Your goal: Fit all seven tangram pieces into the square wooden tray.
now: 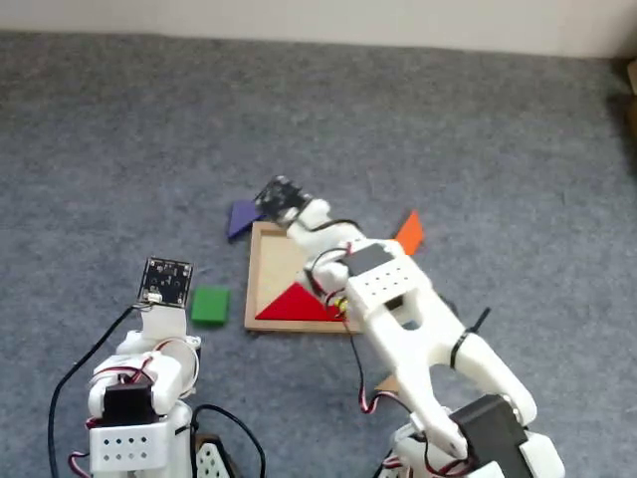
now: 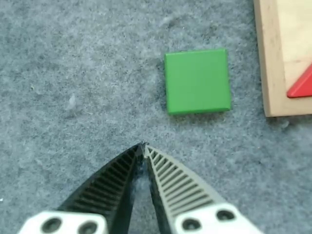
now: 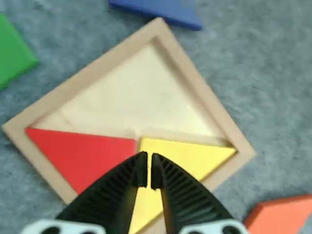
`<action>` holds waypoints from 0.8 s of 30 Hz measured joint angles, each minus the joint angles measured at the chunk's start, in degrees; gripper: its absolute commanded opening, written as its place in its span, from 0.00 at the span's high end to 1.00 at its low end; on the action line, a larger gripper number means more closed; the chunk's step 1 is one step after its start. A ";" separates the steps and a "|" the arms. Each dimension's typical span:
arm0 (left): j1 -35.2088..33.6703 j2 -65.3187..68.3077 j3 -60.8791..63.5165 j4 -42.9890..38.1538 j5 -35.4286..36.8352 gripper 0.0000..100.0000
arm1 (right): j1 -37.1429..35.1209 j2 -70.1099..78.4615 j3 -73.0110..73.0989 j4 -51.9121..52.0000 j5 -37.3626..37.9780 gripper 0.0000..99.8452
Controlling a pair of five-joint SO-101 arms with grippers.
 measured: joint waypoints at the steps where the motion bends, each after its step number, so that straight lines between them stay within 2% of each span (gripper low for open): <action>1: 0.00 0.00 0.00 0.00 0.00 0.99 | 1.14 0.00 0.00 0.00 0.00 0.97; 4: 0.00 0.00 0.00 0.00 0.00 0.99 | 4.40 -0.62 0.00 2.81 -3.08 0.97; 12: 0.00 0.00 0.00 0.00 0.00 0.99 | 6.59 -3.96 -0.44 17.85 -20.31 0.96; 17: 0.00 0.00 0.00 0.00 0.00 0.99 | 11.25 -4.22 -0.44 14.86 -32.79 0.82; 21: 0.00 0.00 0.00 0.00 0.00 0.99 | 14.24 -4.22 -0.44 12.92 -34.99 0.69; 24: 0.00 0.00 0.00 0.00 0.00 0.99 | 14.24 -4.22 -0.44 12.22 -35.25 0.68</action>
